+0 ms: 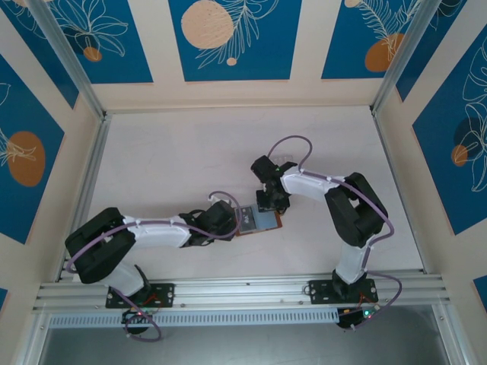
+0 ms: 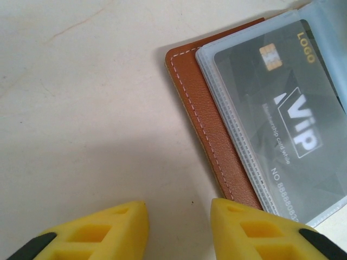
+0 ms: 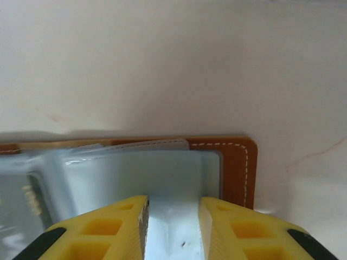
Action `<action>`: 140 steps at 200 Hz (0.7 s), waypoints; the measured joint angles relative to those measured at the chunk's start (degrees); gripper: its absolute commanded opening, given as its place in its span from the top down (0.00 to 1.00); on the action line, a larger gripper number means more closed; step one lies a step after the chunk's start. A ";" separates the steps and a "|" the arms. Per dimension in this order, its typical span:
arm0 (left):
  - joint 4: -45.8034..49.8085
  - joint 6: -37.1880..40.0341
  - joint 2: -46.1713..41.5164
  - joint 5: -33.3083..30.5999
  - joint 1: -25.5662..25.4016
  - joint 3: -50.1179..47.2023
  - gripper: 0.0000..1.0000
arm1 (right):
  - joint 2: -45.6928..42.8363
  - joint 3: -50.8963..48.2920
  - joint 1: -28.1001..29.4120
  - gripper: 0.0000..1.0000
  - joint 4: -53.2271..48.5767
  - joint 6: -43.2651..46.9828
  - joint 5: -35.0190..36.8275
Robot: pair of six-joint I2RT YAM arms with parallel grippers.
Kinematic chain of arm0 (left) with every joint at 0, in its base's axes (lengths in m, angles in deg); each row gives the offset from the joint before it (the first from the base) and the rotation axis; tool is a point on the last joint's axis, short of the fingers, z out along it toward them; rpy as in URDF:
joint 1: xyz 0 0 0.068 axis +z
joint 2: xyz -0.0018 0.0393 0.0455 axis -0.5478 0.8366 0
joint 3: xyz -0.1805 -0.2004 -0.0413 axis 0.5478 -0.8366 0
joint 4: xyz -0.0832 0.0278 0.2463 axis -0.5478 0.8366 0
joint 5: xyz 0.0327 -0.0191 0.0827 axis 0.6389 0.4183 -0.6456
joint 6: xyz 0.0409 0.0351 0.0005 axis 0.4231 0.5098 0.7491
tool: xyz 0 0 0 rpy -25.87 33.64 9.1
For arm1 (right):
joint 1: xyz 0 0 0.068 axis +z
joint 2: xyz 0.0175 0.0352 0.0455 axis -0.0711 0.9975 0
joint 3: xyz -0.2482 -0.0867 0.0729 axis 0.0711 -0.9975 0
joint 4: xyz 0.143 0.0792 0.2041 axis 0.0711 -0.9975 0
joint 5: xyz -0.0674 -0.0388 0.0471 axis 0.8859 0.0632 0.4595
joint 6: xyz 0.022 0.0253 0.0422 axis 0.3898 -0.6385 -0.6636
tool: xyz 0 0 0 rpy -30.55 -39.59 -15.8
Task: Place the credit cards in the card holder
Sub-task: Flip over the card slot in the card holder.
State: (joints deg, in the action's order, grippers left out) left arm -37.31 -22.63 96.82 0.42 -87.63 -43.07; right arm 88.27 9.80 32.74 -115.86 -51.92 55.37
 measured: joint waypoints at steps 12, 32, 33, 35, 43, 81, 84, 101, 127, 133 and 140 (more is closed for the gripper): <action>0.20 0.00 0.11 -0.02 0.02 0.20 0.63 | 0.24 0.79 0.61 0.72 -0.09 0.17 0.85; 0.37 0.00 0.44 -0.11 0.02 0.46 0.64 | 1.46 1.73 1.90 0.83 -0.13 0.66 2.47; 0.37 0.00 0.46 -0.13 0.02 0.48 0.64 | 1.46 1.75 1.95 0.83 -0.13 0.76 2.51; 0.44 0.00 0.57 -0.17 0.02 0.52 0.64 | 1.49 1.79 2.08 0.85 -0.11 1.03 2.62; 0.63 0.02 0.81 -0.22 0.02 0.74 0.64 | 1.46 1.86 2.49 0.90 -0.07 0.94 2.95; 2.36 0.26 2.38 -0.26 0.02 2.29 0.64 | 1.31 1.86 3.37 1.00 0.00 1.03 4.31; 2.45 0.28 2.47 -0.26 0.02 2.40 0.64 | 1.29 1.86 3.41 1.00 0.00 1.05 4.33; 3.04 0.46 3.06 -0.28 -0.04 2.95 0.64 | 0.98 1.86 3.61 1.00 -0.37 1.05 4.31; 4.04 0.44 3.82 -0.81 -0.15 3.82 0.65 | -0.46 2.36 3.69 1.00 -2.19 1.05 2.67; 4.15 0.44 3.91 -0.87 -0.22 3.96 0.65 | -0.83 2.78 3.69 1.00 -2.67 1.05 1.86; 4.28 0.42 4.02 -1.05 -0.26 4.07 0.65 | -1.18 3.26 3.69 1.00 -2.95 1.03 0.79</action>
State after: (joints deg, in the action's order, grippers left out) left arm -33.02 -22.22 100.85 -0.63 -87.89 -39.00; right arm 87.08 13.06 36.43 -118.81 -50.90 56.15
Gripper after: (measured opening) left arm 0.350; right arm 0.064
